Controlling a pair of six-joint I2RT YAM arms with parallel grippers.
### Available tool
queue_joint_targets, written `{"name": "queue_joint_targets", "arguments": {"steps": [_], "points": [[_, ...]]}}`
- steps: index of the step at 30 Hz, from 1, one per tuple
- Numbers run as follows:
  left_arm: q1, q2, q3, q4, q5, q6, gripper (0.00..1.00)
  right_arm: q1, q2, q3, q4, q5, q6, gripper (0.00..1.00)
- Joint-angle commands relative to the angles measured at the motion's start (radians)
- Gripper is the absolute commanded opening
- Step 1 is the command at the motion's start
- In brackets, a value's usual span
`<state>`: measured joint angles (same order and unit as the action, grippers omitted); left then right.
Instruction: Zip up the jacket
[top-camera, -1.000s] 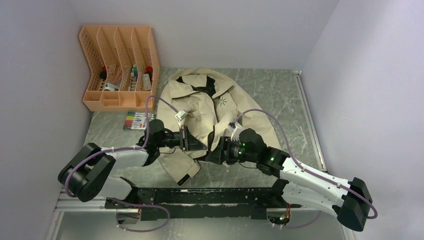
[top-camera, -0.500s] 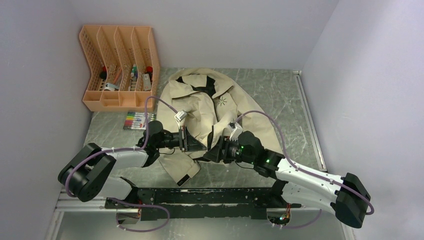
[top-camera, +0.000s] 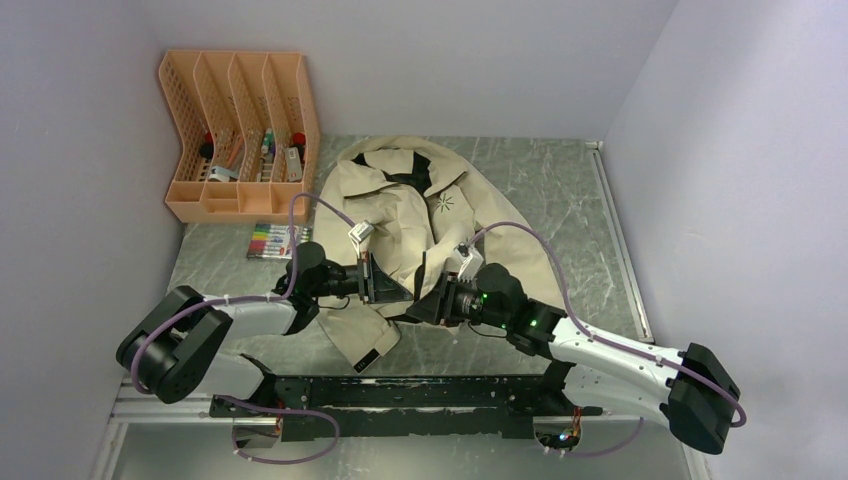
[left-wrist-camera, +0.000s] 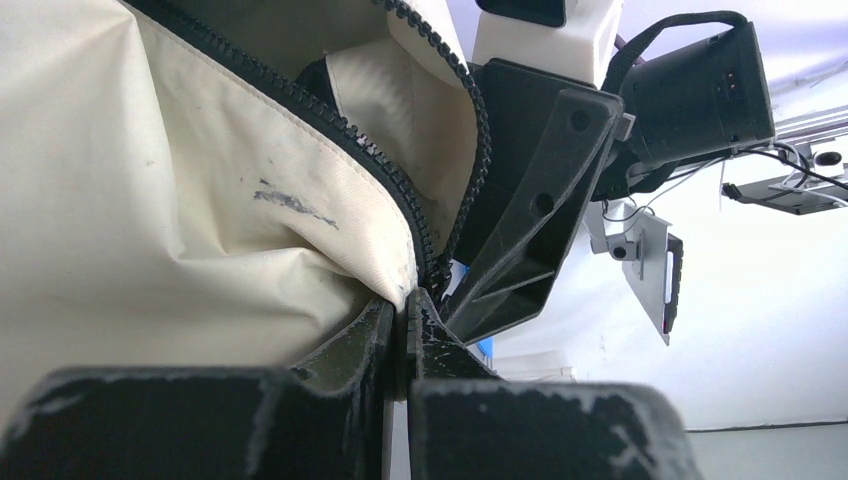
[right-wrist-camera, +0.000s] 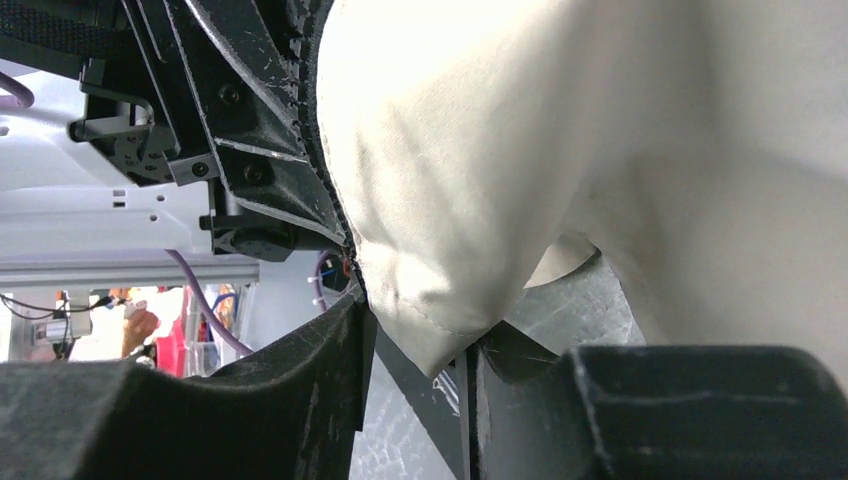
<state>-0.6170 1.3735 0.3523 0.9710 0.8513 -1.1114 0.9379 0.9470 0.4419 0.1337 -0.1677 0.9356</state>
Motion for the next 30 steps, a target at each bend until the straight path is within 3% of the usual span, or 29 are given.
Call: {"name": "queue_joint_targets", "arguments": {"steps": [1, 10, 17, 25, 30], "points": [[-0.006, 0.007, -0.003, 0.061, 0.017, -0.004, 0.08, 0.009, 0.001, -0.017, 0.045, -0.023, 0.008, 0.35], [-0.006, 0.009, 0.001, 0.057, 0.011, 0.001, 0.08, 0.011, -0.011, -0.014, 0.014, -0.027, 0.005, 0.31], [-0.006, 0.003, -0.001, 0.047, 0.005, 0.001, 0.08, 0.017, -0.025, -0.018, 0.004, -0.036, 0.008, 0.21], [-0.006, 0.001, -0.005, 0.049, 0.009, 0.007, 0.08, 0.023, -0.059, -0.009, -0.005, -0.051, 0.029, 0.00], [-0.006, -0.013, -0.008, 0.016, 0.010, 0.038, 0.08, 0.022, -0.070, 0.036, -0.025, -0.038, 0.048, 0.00]]}}
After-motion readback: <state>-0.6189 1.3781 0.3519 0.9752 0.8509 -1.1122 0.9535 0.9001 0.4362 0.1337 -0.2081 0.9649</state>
